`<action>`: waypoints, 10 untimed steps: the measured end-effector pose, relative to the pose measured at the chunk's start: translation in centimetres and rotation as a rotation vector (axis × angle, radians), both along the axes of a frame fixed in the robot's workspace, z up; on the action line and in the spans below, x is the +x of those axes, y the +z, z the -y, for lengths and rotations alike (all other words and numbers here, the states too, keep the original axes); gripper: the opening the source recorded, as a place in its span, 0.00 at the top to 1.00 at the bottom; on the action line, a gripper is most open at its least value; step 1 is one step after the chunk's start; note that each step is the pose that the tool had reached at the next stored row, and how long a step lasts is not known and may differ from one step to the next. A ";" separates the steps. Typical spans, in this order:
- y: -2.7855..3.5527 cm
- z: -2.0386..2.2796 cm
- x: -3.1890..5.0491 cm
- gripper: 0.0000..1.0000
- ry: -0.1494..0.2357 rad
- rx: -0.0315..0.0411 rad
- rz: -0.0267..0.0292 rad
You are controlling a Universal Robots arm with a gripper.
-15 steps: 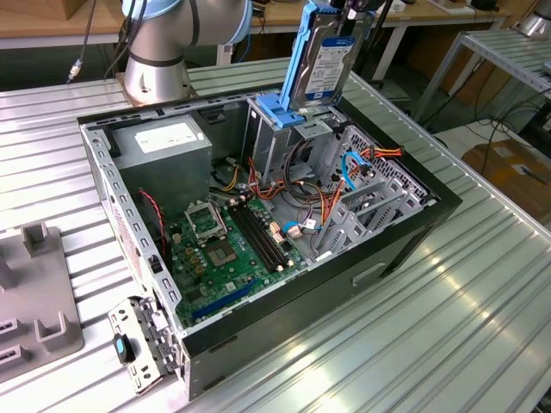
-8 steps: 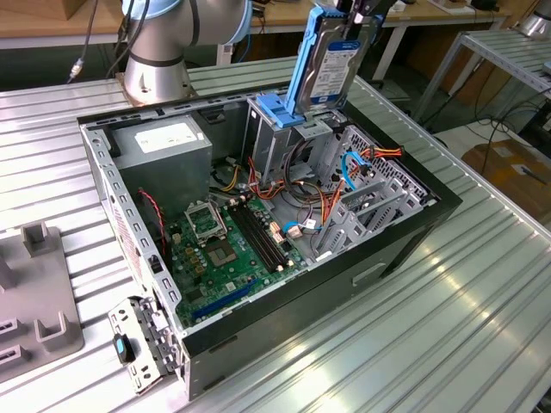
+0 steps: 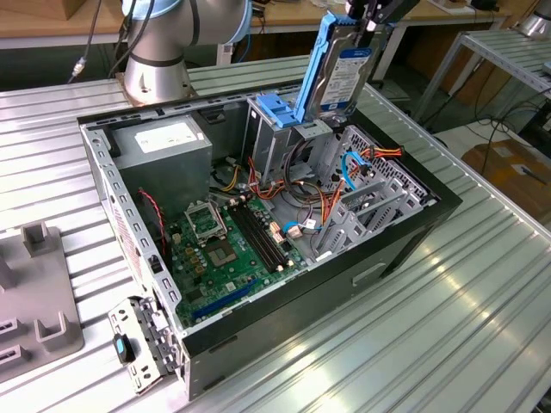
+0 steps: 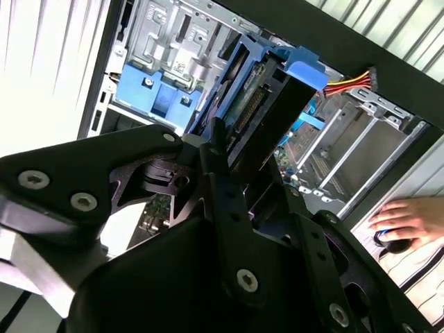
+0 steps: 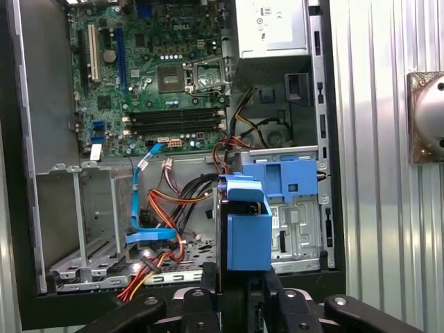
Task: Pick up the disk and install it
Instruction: 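Pick up the disk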
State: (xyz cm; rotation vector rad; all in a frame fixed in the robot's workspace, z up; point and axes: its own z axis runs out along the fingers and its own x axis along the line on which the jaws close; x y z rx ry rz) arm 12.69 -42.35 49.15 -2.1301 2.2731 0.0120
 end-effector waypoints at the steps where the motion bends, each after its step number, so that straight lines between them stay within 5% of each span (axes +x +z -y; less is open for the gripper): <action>1: 0.00 0.14 0.02 0.65 0.000 0.0000 0.0000; 10: -0.02 1.99 0.29 0.65 0.000 -0.0002 0.0000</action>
